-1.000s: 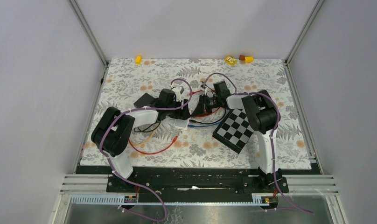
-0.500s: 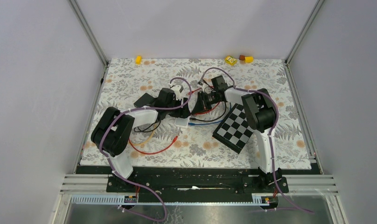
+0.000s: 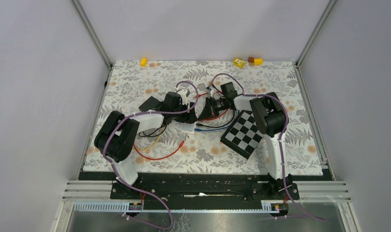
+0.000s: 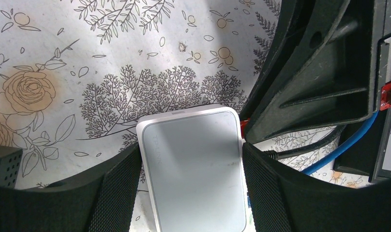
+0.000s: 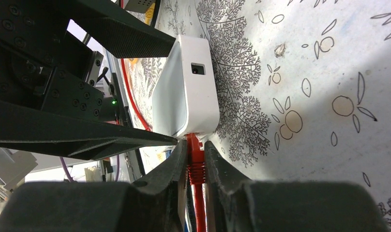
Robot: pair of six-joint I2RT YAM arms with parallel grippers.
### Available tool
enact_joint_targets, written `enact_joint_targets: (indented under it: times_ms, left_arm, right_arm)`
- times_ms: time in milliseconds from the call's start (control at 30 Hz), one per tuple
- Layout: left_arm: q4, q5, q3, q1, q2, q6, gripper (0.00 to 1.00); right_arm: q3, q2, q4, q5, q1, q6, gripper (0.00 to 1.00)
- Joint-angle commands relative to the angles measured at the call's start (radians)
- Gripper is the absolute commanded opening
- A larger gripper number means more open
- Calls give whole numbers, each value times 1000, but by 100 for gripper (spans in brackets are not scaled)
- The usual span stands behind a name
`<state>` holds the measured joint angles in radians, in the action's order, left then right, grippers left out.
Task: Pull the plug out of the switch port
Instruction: Pull the connector from the switch port, then place the connector at the corner of the board.
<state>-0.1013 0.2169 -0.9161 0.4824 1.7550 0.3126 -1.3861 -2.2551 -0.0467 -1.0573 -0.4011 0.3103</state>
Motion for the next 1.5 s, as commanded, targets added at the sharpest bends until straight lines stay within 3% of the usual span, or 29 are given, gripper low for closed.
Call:
enact_joint_targets:
  times_ms: [0,133,233,333,433,633,700,867,1067,1467]
  left_arm:
    - [11,-69,14,-33,-19,-18,64]
    - [11,-67,14,-34,-14,-24,64]
    - [13,-64,13,-35,-13,-25,64]
    - [14,-66,13,-34,-13,-25,63]
    - [13,-69,11,-35,-14,-25,63]
    - [15,-73,10,-45,-13,-17,62]
    - [17,-70,9,-49,-10,-18,61]
    - [17,-67,8,-51,-9,-23,61]
    - [17,-63,8,-51,-13,-23,62]
    - [-1,-13,10,-59,-55,-16,76]
  right_arm:
    - [8,7,-45,-79,2,19,17]
    - [-25,3,-7,-81,14,1,15]
    - [-79,-13,123,-87,27,-63,13]
    - [-72,-6,120,-92,29,-62,12]
    - [-42,-1,39,-107,28,3,12]
    - [125,45,-362,-103,26,287,9]
    - [134,50,-395,-104,26,307,8]
    - [65,38,-195,-83,27,145,7]
    - [22,42,-131,-84,31,108,8]
    - [-245,125,335,57,43,-224,7]
